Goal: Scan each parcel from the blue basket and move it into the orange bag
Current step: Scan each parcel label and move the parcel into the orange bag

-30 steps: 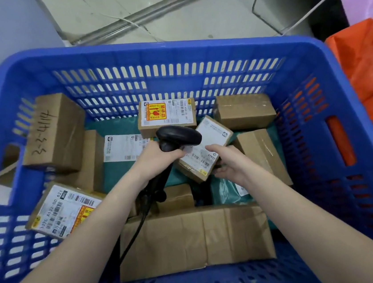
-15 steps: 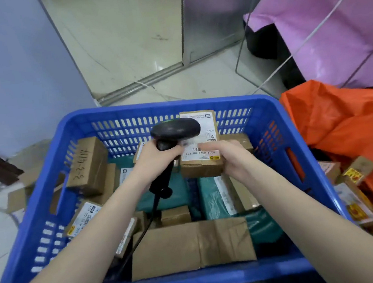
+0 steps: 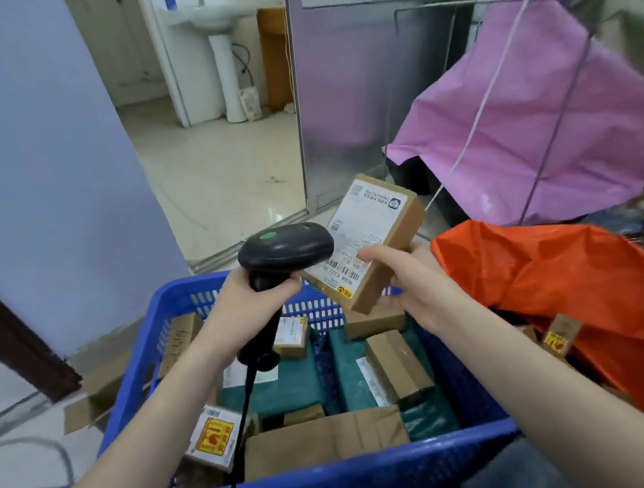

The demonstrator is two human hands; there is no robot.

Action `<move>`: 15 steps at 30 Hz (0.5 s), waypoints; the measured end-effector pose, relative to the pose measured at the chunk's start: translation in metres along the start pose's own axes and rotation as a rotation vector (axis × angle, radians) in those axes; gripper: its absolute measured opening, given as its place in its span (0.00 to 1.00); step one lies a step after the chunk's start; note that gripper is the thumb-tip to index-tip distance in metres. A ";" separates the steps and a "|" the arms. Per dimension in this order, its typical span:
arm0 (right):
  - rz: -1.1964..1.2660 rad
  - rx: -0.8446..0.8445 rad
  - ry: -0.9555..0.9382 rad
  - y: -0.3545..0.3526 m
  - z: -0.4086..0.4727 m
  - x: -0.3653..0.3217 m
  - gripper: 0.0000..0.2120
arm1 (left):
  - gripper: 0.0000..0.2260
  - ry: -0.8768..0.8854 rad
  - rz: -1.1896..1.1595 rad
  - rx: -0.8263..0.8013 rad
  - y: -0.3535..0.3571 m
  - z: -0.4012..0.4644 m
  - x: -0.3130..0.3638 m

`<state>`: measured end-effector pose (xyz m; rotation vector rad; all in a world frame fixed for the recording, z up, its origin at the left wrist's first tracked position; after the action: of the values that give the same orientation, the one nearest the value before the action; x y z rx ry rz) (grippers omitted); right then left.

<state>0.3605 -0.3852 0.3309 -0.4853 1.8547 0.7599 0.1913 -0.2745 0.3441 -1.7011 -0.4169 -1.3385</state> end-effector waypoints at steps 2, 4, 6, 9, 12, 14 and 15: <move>-0.020 0.049 -0.075 -0.004 -0.013 -0.015 0.29 | 0.06 0.051 0.022 -0.011 -0.004 -0.012 0.014; -0.052 0.081 -0.137 -0.009 -0.025 -0.028 0.28 | 0.02 0.101 0.015 -0.037 -0.005 -0.023 0.027; -0.060 0.099 -0.177 -0.013 -0.033 -0.038 0.27 | 0.02 0.151 0.081 -0.056 -0.005 -0.031 0.036; -0.060 0.105 -0.196 -0.016 -0.041 -0.045 0.33 | 0.04 0.184 0.150 -0.056 -0.005 -0.038 0.047; -0.068 0.106 -0.218 -0.019 -0.048 -0.052 0.36 | 0.07 0.196 0.169 -0.058 -0.003 -0.042 0.054; -0.063 0.111 -0.223 -0.021 -0.051 -0.057 0.36 | 0.07 0.203 0.163 -0.052 -0.001 -0.043 0.058; -0.062 0.115 -0.224 -0.022 -0.053 -0.058 0.36 | 0.07 0.199 0.153 -0.049 0.000 -0.044 0.059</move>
<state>0.3623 -0.4385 0.3928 -0.3666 1.6567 0.6346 0.1861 -0.3252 0.3977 -1.5866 -0.1376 -1.3984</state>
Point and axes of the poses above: each hand's wrist, its own z-axis towards the middle knuckle, its own y-axis out of the palm, x = y × z, the point moved 2 cm from there along z, towards the middle knuckle, and after that the axes turned 7 degrees about z, right-handed, at the moved point
